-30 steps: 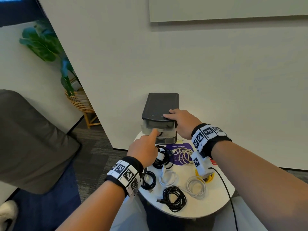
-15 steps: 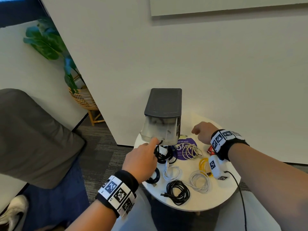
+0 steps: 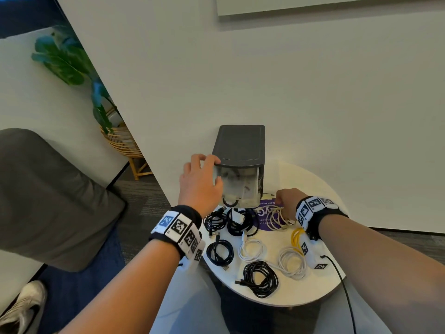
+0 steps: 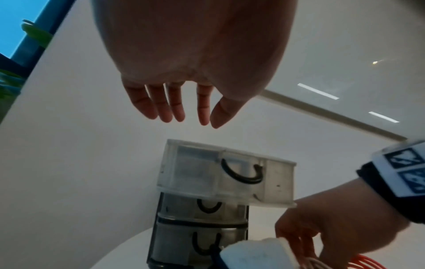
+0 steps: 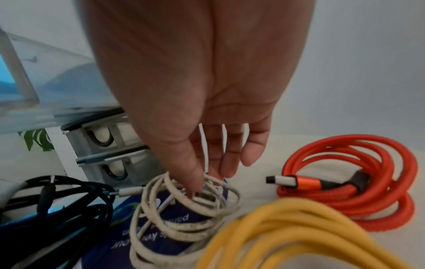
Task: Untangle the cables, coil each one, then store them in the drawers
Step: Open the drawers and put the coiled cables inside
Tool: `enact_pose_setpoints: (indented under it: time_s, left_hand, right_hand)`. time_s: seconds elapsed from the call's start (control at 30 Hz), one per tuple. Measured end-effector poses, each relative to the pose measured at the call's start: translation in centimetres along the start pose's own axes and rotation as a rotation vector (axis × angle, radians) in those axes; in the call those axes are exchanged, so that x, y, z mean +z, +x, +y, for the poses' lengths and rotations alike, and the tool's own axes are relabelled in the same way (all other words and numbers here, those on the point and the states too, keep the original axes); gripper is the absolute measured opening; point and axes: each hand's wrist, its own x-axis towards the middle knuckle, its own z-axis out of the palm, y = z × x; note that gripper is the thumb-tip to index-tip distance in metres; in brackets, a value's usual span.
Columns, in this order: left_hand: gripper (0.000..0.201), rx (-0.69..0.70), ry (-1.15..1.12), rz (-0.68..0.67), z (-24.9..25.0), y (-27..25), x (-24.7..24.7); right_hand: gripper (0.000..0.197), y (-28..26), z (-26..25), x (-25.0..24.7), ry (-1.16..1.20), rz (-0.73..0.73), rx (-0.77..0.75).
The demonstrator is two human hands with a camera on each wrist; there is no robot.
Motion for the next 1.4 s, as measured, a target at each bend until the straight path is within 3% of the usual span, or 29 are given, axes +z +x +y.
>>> enact_pose_setpoints:
  time_s: [0.13,0.27,0.4,0.5,0.63,0.7,0.8,0.87,0.97,1.07,1.2,1.3,1.4]
  left_hand:
    - [0.074,-0.061,-0.102,-0.202,-0.9,0.8,1.0]
    - [0.09,-0.099,-0.155,-0.291,-0.6,0.7,1.3]
    - [0.099,-0.087,-0.127,-0.397,-0.6,0.8,0.7]
    - [0.093,-0.101,-0.149,-0.387,-0.6,0.7,0.2]
    - [0.062,-0.005,-0.195,-0.029,0.5,1.1,-1.0]
    - [0.051,0.099,-0.287,0.053,2.4,1.4,-1.9]
    - [0.053,0.264,-0.341,0.008,5.4,1.8,-2.7]
    - [0.057,0.34,-0.35,-0.092,6.9,2.3,-2.8]
    - [0.047,0.369,-0.394,-0.214,7.7,2.7,-2.6]
    - [0.037,0.279,-0.522,-0.147,7.1,2.5,-2.4]
    - [0.032,0.007,-0.86,-0.154,4.9,2.1,-2.4]
    - [0.03,-0.201,-0.971,-0.133,2.9,1.8,-2.2]
    - [0.025,-0.314,-1.01,-0.128,1.6,1.6,-1.6]
  right_hand:
    - [0.03,0.3,-0.1,0.3,-0.024,-0.045,0.003]
    - [0.026,0.7,-0.5,0.6,-0.027,-0.049,0.009]
    - [0.011,0.7,-0.2,0.2,-0.027,0.057,-0.015]
    - [0.008,-0.3,0.1,-1.9,0.025,0.129,-0.035]
    - [0.013,-2.8,0.8,-6.6,0.096,0.302,-0.061]
    - [0.011,-4.4,0.6,-9.2,0.125,0.416,-0.093]
    - [0.008,-6.9,-1.3,-12.6,0.142,0.532,-0.189]
    - [0.01,-8.4,-3.1,-14.1,0.138,0.565,-0.267]
    - [0.032,-9.5,-4.8,-15.1,0.222,0.626,-0.35]
    - [0.009,-9.6,-5.7,-14.9,0.326,0.631,-0.355]
    - [0.021,-8.9,-6.6,-13.2,0.503,0.663,-0.436]
    - [0.025,-8.7,-6.8,-11.3,0.373,0.666,-0.595]
    - [0.038,-8.1,-7.2,-8.8,0.069,0.648,-0.743]
